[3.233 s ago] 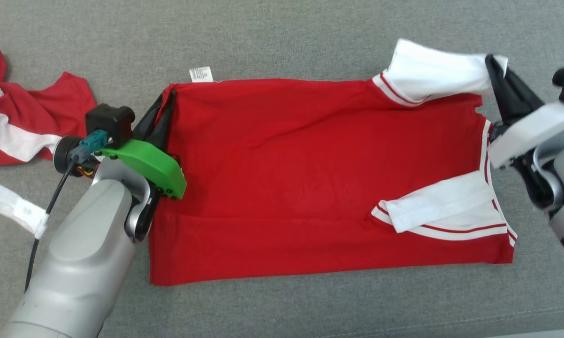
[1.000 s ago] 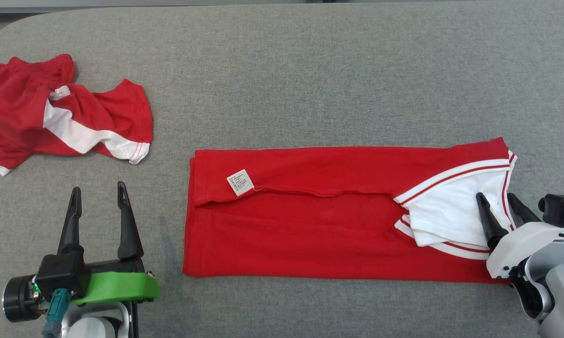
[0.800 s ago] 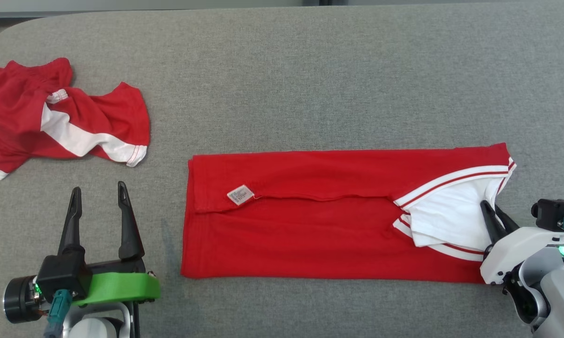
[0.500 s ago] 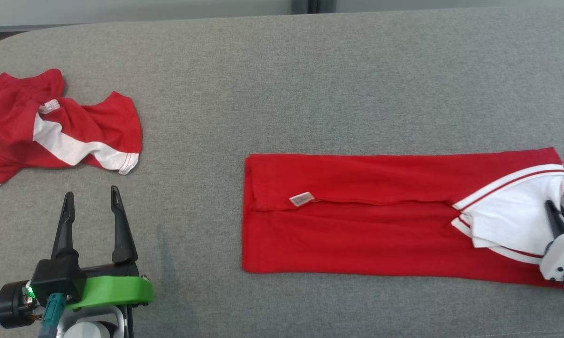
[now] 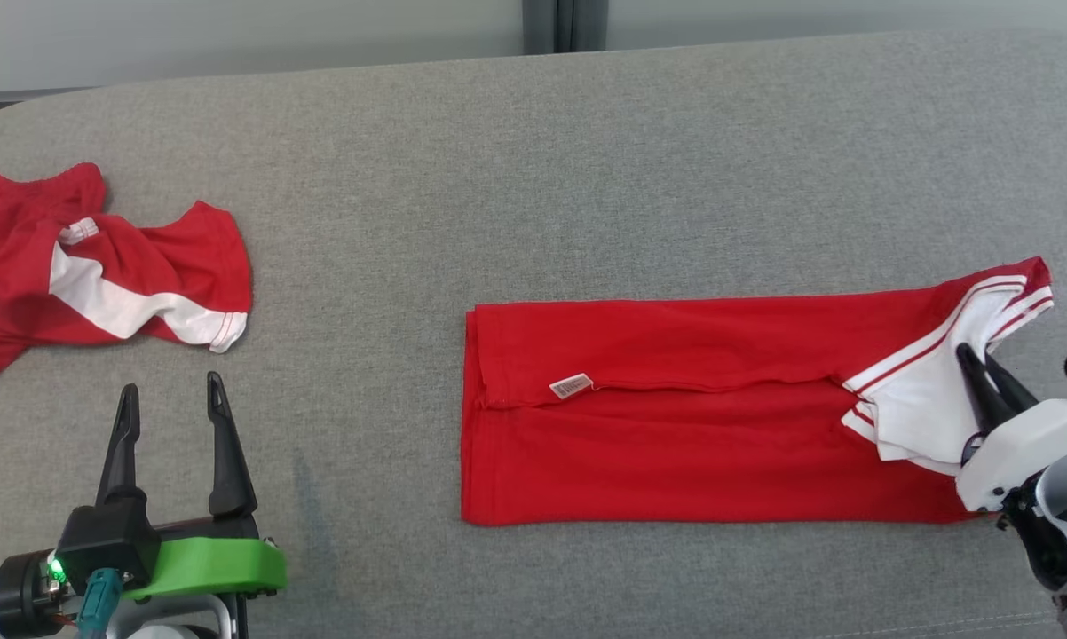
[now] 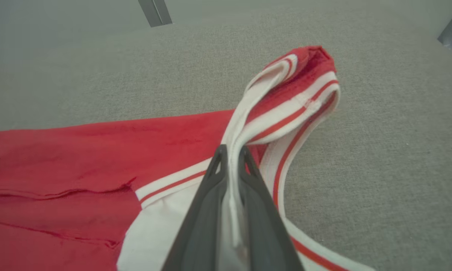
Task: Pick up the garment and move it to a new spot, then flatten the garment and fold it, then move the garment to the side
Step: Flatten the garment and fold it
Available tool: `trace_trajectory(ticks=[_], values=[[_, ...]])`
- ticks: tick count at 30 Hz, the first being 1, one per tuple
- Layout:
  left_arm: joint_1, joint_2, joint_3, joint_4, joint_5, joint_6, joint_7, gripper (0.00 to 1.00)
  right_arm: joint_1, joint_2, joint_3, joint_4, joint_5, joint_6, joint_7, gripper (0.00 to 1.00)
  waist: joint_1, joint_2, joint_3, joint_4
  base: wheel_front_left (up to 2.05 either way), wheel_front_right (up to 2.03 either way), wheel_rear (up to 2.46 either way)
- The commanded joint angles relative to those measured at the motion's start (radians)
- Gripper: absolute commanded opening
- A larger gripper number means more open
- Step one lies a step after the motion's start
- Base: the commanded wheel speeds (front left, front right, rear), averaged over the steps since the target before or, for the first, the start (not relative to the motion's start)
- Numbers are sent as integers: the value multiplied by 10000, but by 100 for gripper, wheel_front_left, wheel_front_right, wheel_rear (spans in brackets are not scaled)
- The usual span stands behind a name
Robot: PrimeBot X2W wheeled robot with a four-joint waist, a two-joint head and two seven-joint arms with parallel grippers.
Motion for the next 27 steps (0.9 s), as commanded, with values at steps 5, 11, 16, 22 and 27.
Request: trace_trajectory(ticks=[5, 11, 16, 22, 27], values=[[246, 12, 53, 8, 0, -76, -27, 100, 573, 472, 317, -1626, 2, -11, 395, 0, 0, 0, -218, -148, 0, 0, 0], [182, 12, -13, 72, 16, -102, -27, 100, 645, 1079, 960, -3102, -243, -8, 934, 0, 0, 0, -291, -109, 0, 0, 0], [21, 12, -169, 116, 23, -134, -27, 100, 295, 1617, 1757, -3757, -344, -7, 1298, 0, 0, 0, -293, 71, 0, 0, 0], [-160, 12, -300, 189, 19, -161, -27, 100, -338, 2281, 2940, -3734, -529, -7, 1429, 0, 0, 0, -250, 317, 0, 0, 0], [-377, 12, -440, 225, -38, -144, -27, 100, -945, 2893, 3767, -3192, -568, -7, 1326, 0, 0, 0, -89, 586, 0, 0, 0]])
